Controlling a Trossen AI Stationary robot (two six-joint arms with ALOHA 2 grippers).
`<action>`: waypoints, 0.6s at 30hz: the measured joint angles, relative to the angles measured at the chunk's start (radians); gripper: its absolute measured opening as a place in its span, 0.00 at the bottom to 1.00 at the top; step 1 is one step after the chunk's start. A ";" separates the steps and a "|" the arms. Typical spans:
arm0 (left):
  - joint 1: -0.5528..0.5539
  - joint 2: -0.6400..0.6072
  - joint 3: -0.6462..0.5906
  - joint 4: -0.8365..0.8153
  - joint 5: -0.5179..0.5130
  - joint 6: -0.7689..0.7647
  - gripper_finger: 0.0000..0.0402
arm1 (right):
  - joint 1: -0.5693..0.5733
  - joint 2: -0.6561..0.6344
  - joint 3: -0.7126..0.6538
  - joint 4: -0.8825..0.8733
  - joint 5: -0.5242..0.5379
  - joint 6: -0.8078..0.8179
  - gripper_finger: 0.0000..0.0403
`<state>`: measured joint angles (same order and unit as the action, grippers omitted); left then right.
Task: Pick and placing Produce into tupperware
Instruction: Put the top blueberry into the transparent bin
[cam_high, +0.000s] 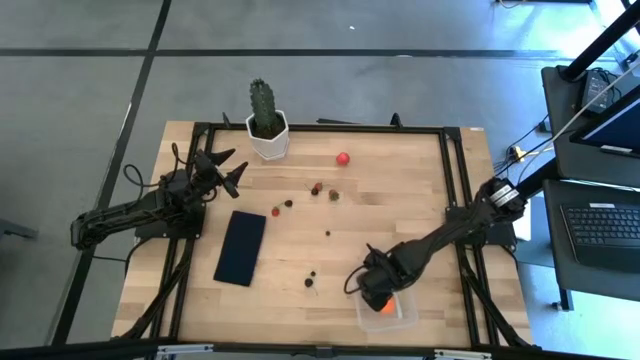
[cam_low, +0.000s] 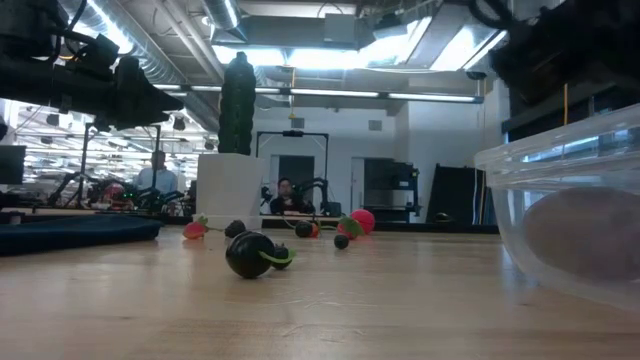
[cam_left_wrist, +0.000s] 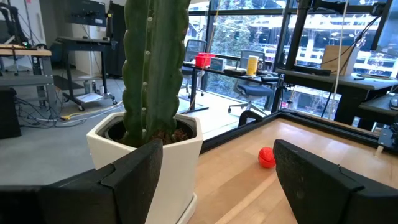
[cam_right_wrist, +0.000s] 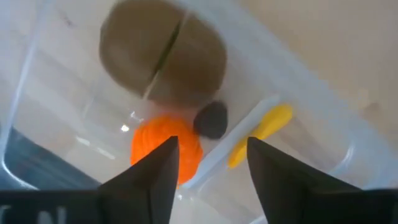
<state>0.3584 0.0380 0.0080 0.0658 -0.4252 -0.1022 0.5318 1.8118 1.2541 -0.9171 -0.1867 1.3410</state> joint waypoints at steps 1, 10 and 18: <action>0.000 0.000 0.000 0.000 0.000 0.000 0.74 | -0.012 0.000 0.000 -0.002 0.000 -0.016 0.49; 0.000 0.000 0.000 0.000 0.000 0.000 0.74 | -0.122 -0.002 0.058 -0.013 -0.076 -0.246 0.53; 0.000 0.000 0.000 0.000 0.000 0.000 0.74 | -0.226 -0.002 0.199 -0.094 -0.034 -0.551 0.53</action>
<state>0.3586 0.0380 0.0081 0.0658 -0.4252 -0.1024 0.3062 1.8103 1.4531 -1.0107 -0.2209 0.7903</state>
